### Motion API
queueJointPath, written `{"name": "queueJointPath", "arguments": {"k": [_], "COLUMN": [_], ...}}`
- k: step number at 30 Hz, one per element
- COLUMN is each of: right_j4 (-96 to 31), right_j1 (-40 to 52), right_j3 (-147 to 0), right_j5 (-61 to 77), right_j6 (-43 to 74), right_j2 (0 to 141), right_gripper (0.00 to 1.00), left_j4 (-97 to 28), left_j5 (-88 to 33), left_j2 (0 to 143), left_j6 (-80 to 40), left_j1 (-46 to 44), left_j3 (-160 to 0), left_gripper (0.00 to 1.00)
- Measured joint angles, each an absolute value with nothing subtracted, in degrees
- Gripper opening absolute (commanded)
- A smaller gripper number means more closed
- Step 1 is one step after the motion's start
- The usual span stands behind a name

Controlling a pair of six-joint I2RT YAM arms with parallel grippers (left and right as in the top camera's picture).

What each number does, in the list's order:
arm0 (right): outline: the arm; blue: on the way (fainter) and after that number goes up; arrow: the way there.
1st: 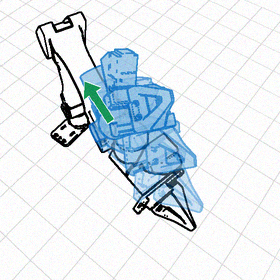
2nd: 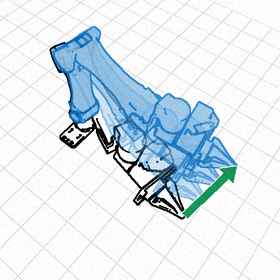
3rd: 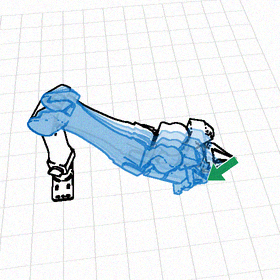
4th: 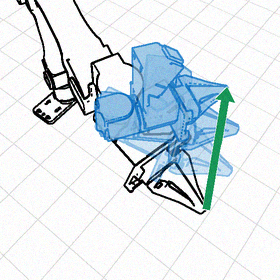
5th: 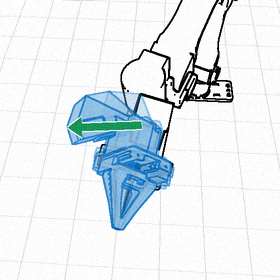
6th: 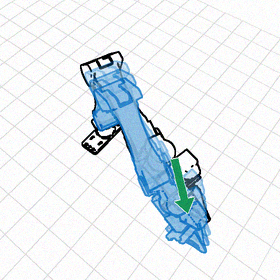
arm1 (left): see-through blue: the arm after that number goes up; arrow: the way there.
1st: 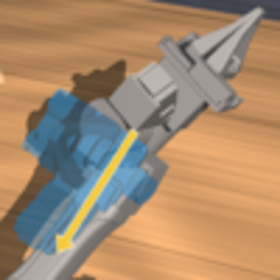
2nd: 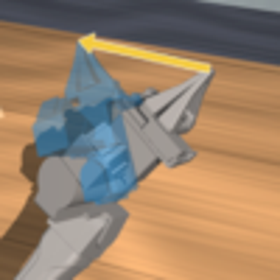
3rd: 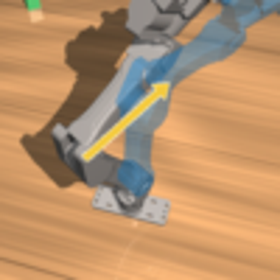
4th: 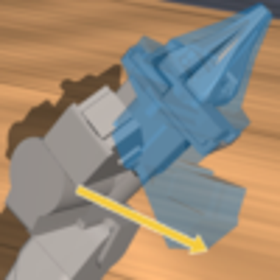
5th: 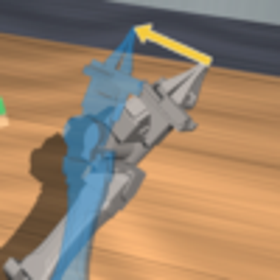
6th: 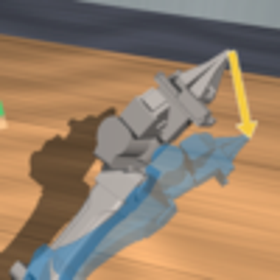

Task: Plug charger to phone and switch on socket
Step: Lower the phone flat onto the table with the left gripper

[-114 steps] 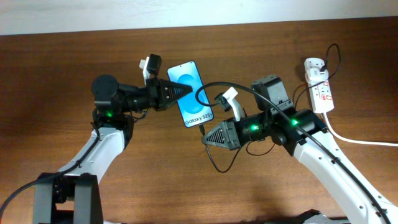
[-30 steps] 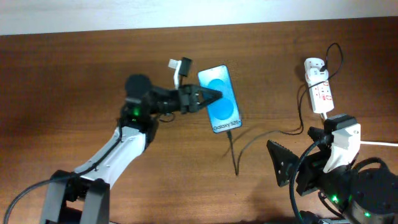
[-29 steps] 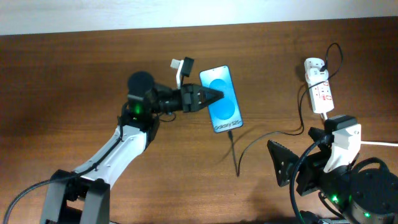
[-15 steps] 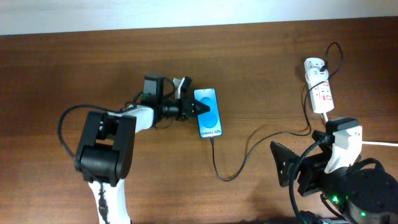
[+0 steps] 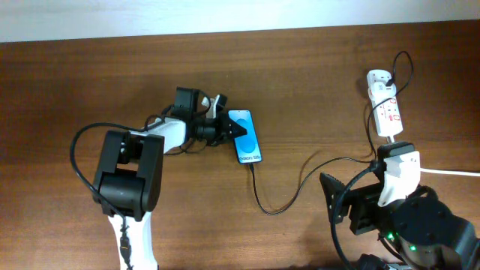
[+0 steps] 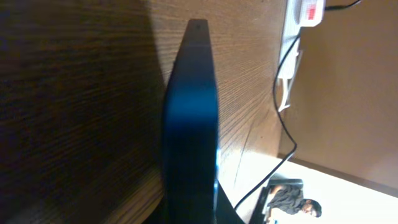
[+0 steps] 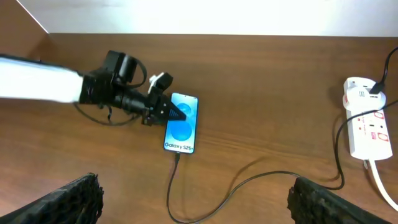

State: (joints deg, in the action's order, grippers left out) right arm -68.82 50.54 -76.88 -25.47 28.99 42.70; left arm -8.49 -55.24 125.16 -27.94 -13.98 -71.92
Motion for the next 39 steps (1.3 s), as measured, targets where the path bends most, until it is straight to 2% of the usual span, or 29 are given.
{"name": "queueJointPath", "arguments": {"k": [10, 15, 22, 26, 29, 32, 37, 38, 39], "right_j4": [-68.8, -68.7, -68.7, -68.8, -68.7, -68.7, -68.7, -68.6, -68.5], "right_j1": [50.5, 50.5, 50.5, 50.5, 50.5, 50.5, 50.5, 50.5, 50.5], "right_j3": [-76.5, -76.4, -76.3, -76.3, -76.3, -76.3, -76.3, -76.3, -76.3], "right_j5": [-25.5, -25.5, -25.5, -25.5, -25.5, -25.5, -25.5, -25.7, -25.7], "right_j6": [29.0, 30.5, 34.1, 34.5, 34.6, 34.7, 34.7, 34.7, 34.8], "right_j2": [48.1, 51.5, 53.0, 53.0, 53.0, 53.0, 53.0, 53.0, 53.0], "right_gripper": [0.98, 0.98, 0.98, 0.98, 0.98, 0.99, 0.98, 0.98, 0.98], "left_j4": [-30.2, -30.7, -30.7, -30.9, -31.0, -31.0, -31.7, -31.7, -31.7], "left_j5": [-46.7, -46.9, -56.4, -57.8, -57.0, -53.2, -52.0, -51.9, -51.7], "left_j2": [125.3, 126.1, 132.1, 133.0, 133.0, 133.1, 133.1, 133.1, 133.0], "left_j6": [-20.1, -17.2, -14.7, -14.5, -14.5, -13.6, -13.0, -13.0, -13.0], "left_j1": [-15.3, -15.2, -12.6, -11.0, -11.1, -11.8, -13.4, -13.8, -14.1], "left_j3": [-86.2, -87.7, -88.0, -88.1, -88.3, -88.3, -89.4, -89.6, -89.9], "left_gripper": [0.0, 0.0, 0.0, 0.07, 0.2, 0.23, 0.39, 0.55, 1.0]}}
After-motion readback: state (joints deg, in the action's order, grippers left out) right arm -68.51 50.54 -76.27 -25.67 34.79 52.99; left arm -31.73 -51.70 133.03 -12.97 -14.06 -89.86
